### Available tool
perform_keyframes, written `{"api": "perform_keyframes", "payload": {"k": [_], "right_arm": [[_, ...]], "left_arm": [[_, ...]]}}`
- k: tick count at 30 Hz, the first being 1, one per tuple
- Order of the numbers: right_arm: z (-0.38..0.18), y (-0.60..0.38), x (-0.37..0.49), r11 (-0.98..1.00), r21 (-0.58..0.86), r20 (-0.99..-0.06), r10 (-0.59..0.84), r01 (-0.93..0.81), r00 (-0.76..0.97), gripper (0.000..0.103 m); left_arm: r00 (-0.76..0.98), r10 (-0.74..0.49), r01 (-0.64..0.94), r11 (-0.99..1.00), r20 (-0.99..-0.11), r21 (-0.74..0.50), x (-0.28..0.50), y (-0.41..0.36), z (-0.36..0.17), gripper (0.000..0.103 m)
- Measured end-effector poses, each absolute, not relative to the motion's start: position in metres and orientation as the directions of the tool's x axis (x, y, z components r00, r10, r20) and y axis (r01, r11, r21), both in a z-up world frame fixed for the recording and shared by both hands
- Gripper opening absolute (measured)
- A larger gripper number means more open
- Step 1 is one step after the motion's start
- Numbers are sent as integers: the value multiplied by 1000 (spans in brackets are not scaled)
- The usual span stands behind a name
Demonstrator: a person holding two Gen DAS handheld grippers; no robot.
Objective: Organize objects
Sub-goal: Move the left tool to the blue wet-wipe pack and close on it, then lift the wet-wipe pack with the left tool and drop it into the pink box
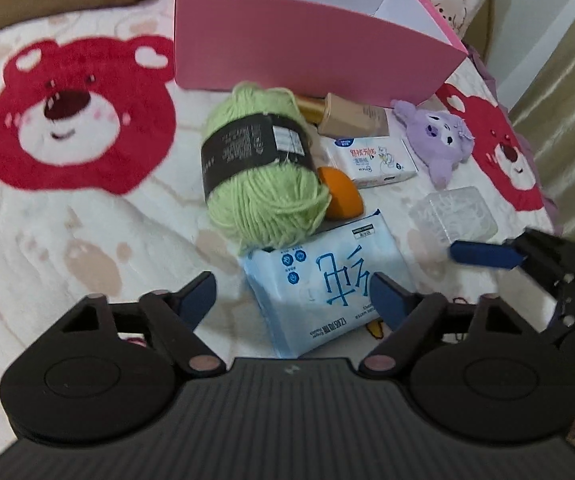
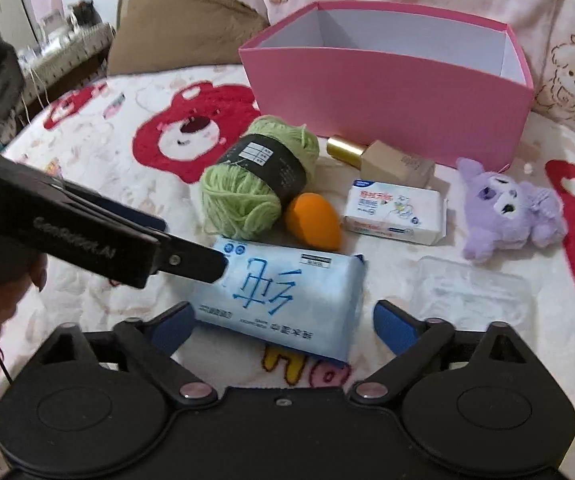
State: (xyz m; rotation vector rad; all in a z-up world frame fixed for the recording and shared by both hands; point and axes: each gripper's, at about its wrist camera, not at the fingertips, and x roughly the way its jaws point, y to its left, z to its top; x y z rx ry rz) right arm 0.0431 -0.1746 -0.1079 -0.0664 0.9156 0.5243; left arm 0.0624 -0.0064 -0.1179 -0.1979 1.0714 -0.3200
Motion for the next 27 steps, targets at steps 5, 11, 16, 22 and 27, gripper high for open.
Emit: {"api": "perform_keyframes", "payload": {"k": [5, 11, 16, 22, 27], "right_arm": [[-118, -175, 38, 895, 130, -721, 381, -428, 579, 79], [-135, -174, 45, 910, 146, -748, 358, -388, 559, 53], [-146, -188, 53, 922, 216, -769, 364, -322, 525, 46], [-149, -200, 61, 907, 328, -787, 417, -265, 454, 47], [-138, -194, 49, 914, 288, -785, 397, -287, 476, 44]], "left_arm": [[459, -373, 198, 928, -807, -317, 57, -10, -130, 61], [418, -340, 143, 941, -843, -308, 61, -13, -144, 46], [399, -378, 78, 922, -835, -379, 65, -8, -151, 35], [443, -403, 134, 913, -801, -385, 55, -20, -145, 32], [456, -368, 177, 930, -810, -323, 45, -29, -134, 27]]}}
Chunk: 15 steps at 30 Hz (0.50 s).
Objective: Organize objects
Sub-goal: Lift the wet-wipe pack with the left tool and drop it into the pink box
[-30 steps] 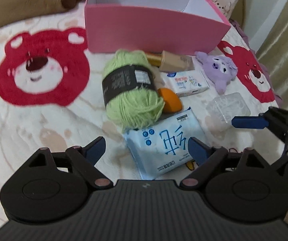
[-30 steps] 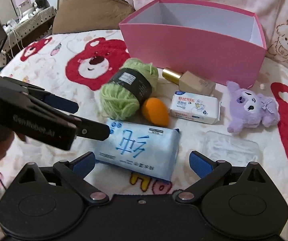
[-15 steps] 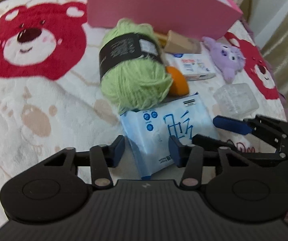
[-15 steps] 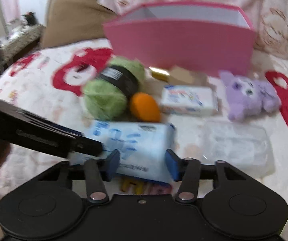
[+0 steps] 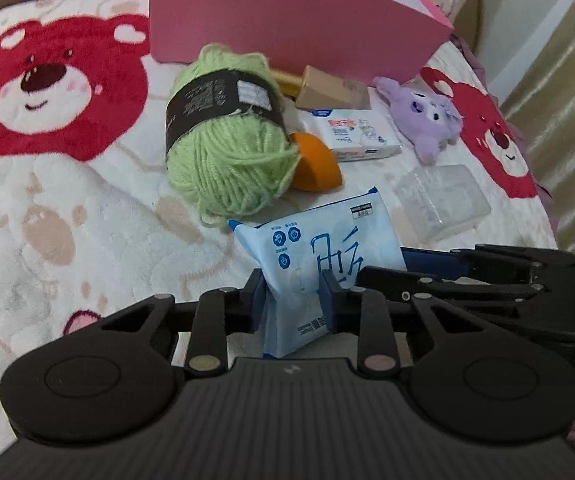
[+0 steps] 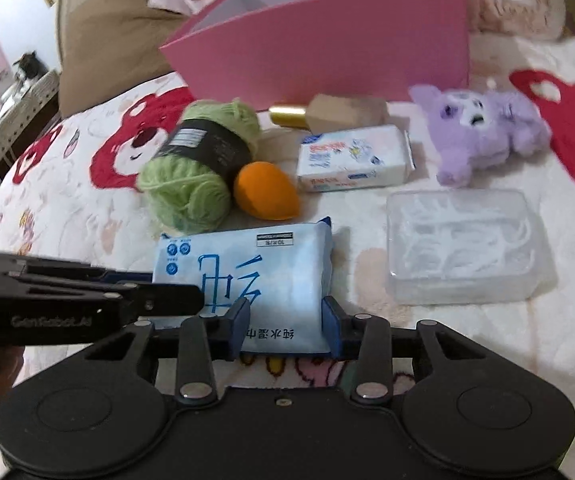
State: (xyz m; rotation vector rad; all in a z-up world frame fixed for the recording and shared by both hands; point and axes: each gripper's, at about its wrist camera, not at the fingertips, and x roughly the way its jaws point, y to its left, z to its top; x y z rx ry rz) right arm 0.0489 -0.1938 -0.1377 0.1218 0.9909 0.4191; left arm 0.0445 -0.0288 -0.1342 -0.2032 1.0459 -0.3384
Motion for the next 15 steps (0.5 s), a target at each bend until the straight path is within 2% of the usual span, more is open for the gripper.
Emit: {"api": "perform_keyframes", "payload": {"k": [5, 15], "right_arm": [[-110, -197, 43, 900, 312, -756, 429, -305, 494, 43], [-7, -201, 60, 892, 257, -656, 444, -371, 611, 43]], "left_arm": [[496, -372, 222, 928, -784, -300, 40, -24, -101, 27], [494, -416, 294, 906, -763, -303, 80, -17, -6, 27]]}}
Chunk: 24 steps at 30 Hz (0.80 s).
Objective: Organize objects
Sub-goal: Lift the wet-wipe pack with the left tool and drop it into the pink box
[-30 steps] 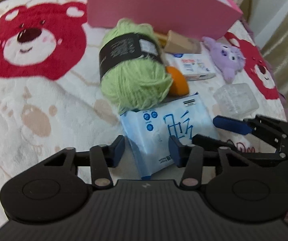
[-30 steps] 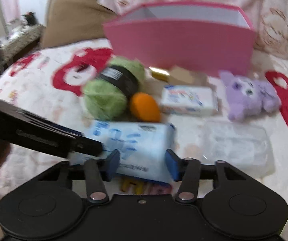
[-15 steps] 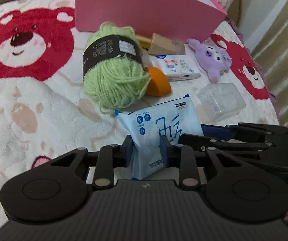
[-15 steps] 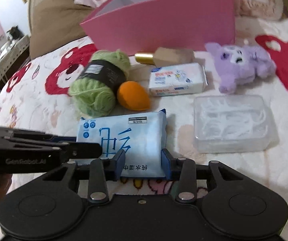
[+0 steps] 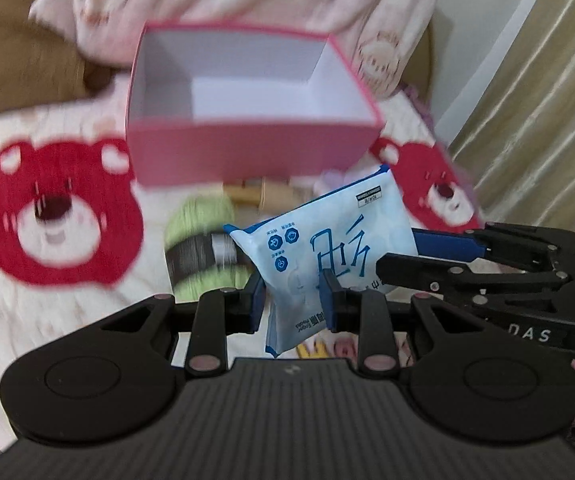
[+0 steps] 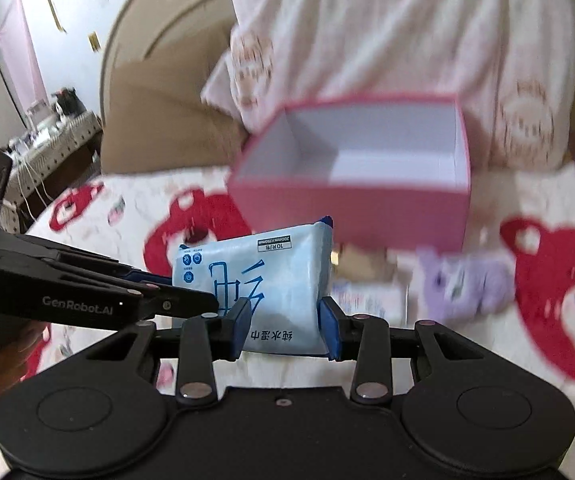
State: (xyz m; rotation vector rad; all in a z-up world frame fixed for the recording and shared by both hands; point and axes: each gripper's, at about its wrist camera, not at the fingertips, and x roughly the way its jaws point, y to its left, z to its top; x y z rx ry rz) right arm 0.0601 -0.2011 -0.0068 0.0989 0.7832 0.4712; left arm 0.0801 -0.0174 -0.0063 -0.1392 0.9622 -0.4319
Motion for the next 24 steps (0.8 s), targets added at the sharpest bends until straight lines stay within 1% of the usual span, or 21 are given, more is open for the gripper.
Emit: {"api": "perform_keyframes", "payload": {"k": [5, 8, 10, 11, 13, 17, 20, 21, 24], "right_arm": [[35, -205, 86, 887, 251, -620, 454, -387, 639, 43], [51, -209, 103, 889, 244, -605, 452, -387, 656, 43], [56, -211, 115, 892, 239, -602, 445, -382, 663, 41], [57, -213, 120, 895, 238, -604, 441, -378, 664, 38], [58, -216, 134, 897, 244, -608, 437, -368, 663, 36], [54, -217, 167, 923, 190, -633, 375, -333, 677, 33], [46, -217, 198, 936, 146, -668, 332, -321, 666, 32], [42, -215, 209, 941, 125, -680, 312, -315, 663, 30], [27, -216, 242, 948, 103, -718, 280, -301, 637, 30]], "left_arm": [[476, -408, 310, 907, -779, -285, 117, -22, 37, 27], [444, -400, 288, 911, -802, -294, 146, -26, 56, 27], [435, -392, 275, 915, -810, -295, 164, -30, 67, 27], [448, -384, 274, 919, -807, -285, 170, -32, 71, 27], [482, -372, 275, 924, -793, -267, 182, -37, 78, 27], [516, -383, 253, 923, -766, -290, 213, -49, 72, 27], [545, -381, 231, 925, -747, -303, 237, -58, 56, 27], [550, -382, 227, 924, -742, -308, 245, -61, 50, 27], [565, -380, 216, 925, -732, -314, 270, -67, 30, 27]]}}
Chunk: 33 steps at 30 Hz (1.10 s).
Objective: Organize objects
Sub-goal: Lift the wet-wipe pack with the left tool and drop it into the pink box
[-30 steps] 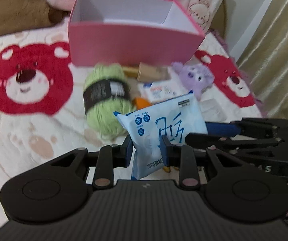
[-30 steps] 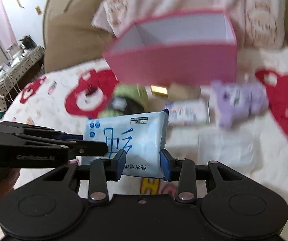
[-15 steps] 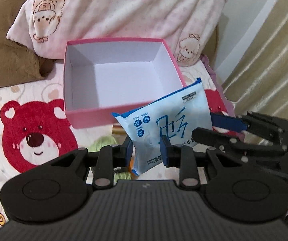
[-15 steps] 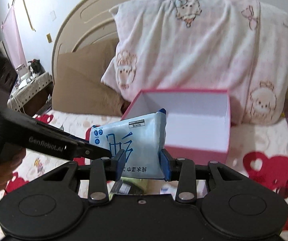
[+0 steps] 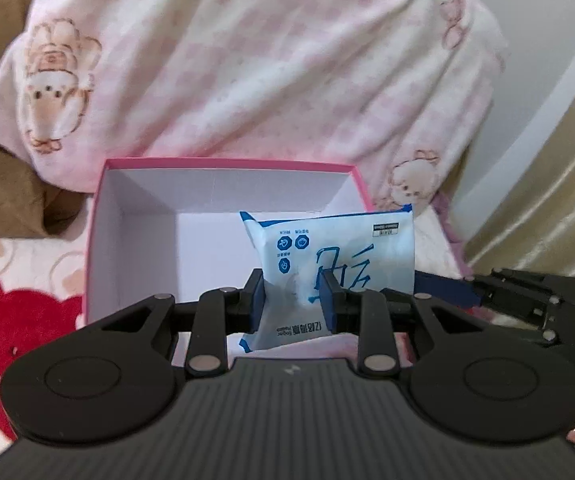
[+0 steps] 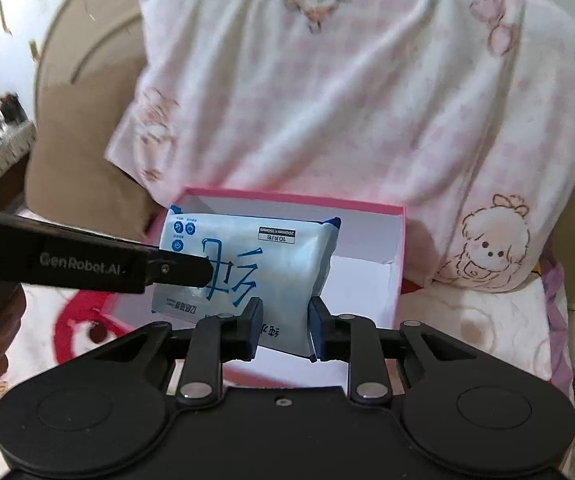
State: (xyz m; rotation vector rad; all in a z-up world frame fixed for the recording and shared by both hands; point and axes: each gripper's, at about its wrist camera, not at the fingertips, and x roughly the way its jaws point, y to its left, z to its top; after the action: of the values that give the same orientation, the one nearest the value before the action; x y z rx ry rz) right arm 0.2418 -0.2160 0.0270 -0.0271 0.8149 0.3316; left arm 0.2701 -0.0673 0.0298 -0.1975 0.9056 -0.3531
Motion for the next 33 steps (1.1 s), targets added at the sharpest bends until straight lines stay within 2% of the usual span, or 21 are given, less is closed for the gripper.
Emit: {"api": "perform_keyframes", "payload": {"k": [10, 18, 23, 30, 32, 33], "right_arm": [[-28, -210, 327, 966, 18, -807, 166, -257, 567, 30], [-55, -188, 353, 952, -132, -849, 35, -275, 527, 29], [-64, -184, 363, 945, -191, -851, -23, -267, 525, 27], [-71, -170, 359, 896, -325, -806, -95, -302, 584, 28], [-66, -176, 353, 905, -317, -789, -86, -284, 608, 31], [-62, -182, 349, 920, -269, -796, -45, -286, 603, 31]], "left_arm": [[524, -393, 137, 915, -756, -381, 351, -82, -48, 31], [466, -408, 123, 909, -785, -399, 383, -87, -78, 31], [450, -412, 121, 907, -792, -404, 395, -92, -88, 29], [442, -370, 35, 917, -817, -396, 405, -93, -102, 27], [431, -373, 19, 914, -821, -406, 406, -93, -105, 27], [431, -373, 21, 915, -822, -404, 405, -94, -105, 27]]}}
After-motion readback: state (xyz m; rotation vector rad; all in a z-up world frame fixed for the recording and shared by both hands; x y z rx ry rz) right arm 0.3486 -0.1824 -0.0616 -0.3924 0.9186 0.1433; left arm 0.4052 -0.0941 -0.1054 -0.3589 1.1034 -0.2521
